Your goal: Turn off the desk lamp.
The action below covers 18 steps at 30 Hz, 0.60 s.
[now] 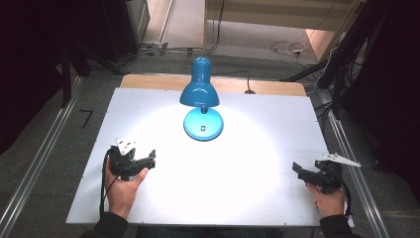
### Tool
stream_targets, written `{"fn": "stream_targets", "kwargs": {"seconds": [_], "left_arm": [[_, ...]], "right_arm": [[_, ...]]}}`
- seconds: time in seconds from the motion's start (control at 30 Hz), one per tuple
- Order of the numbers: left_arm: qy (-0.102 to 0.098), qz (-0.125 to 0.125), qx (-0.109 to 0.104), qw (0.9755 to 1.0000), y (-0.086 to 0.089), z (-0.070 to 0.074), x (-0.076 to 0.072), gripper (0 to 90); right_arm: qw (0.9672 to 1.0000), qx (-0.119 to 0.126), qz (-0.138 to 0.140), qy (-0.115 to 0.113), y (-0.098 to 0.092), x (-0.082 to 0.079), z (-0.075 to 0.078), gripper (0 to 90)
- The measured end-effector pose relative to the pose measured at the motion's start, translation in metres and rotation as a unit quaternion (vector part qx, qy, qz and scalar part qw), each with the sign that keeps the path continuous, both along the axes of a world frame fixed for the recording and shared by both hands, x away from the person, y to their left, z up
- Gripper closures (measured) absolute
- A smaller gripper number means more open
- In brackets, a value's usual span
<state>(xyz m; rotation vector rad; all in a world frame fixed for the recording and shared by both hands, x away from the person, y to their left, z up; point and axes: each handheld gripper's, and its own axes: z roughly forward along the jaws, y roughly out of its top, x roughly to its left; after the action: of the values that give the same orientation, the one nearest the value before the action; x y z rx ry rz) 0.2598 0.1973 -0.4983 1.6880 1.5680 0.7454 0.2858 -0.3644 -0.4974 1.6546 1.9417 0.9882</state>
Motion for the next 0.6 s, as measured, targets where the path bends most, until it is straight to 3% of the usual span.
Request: {"fn": "stream_targets", "kwargs": {"seconds": [0.1,0.6], "left_arm": [[0.005,-0.003,-0.019,0.9998,-0.001,0.000,0.004,12.2],[0.004,-0.008,-0.025,0.9996,-0.010,-0.001,0.014,12.0]], "right_arm": [[1.0000,0.000,-0.001,0.000,0.000,0.000,0.000,6.4],[1.0000,-0.002,0.001,-0.001,0.000,0.001,0.000,6.4]]}}
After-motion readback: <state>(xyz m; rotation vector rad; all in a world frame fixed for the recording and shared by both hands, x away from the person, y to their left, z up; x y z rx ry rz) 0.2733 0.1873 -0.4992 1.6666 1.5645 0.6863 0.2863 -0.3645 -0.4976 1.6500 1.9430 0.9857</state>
